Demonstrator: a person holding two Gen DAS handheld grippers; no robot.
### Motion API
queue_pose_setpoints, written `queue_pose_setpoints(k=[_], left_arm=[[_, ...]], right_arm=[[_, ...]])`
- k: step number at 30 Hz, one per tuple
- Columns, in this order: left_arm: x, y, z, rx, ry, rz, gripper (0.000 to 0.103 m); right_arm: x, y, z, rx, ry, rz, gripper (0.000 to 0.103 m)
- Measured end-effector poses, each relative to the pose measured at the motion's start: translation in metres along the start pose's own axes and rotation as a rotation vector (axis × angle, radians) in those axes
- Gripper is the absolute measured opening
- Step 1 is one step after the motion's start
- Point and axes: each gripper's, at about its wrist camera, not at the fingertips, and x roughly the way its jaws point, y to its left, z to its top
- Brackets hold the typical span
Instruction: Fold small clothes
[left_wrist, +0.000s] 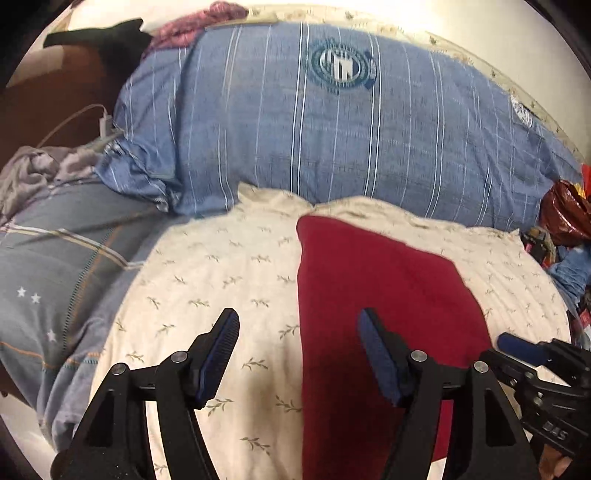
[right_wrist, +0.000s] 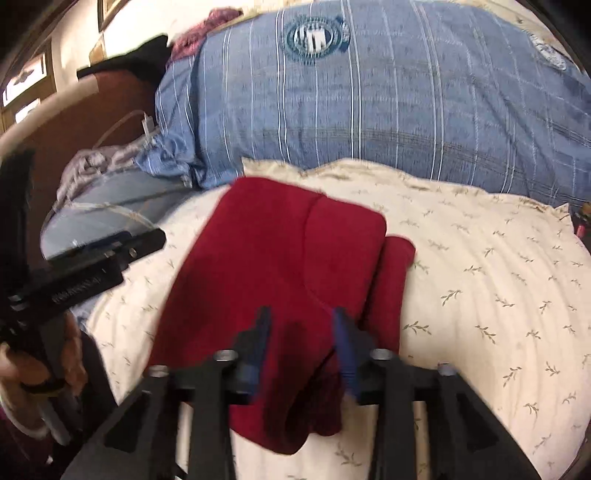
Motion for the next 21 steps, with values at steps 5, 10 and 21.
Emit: queue_pose_setpoints(k=[5,10,21], left_arm=[[-0.024,-0.003,-0.010,0.007,-0.025,-0.012,0.070],[-0.028,-0.001,-0.011,-0.007,-0.011,-0.007,0.070],[-0.044,-0.003,-0.012,0.012,-0.051,0.032,0.070]], right_arm=[[-0.025,0.000,0.005,0.026,-0.067,-0.038,0.066],[-0.034,0.002,0.003,0.051,-0.090,-0.055,0.073],[-0.030,0.005,0.001,0.078,-0.075,-0.092,0.081]])
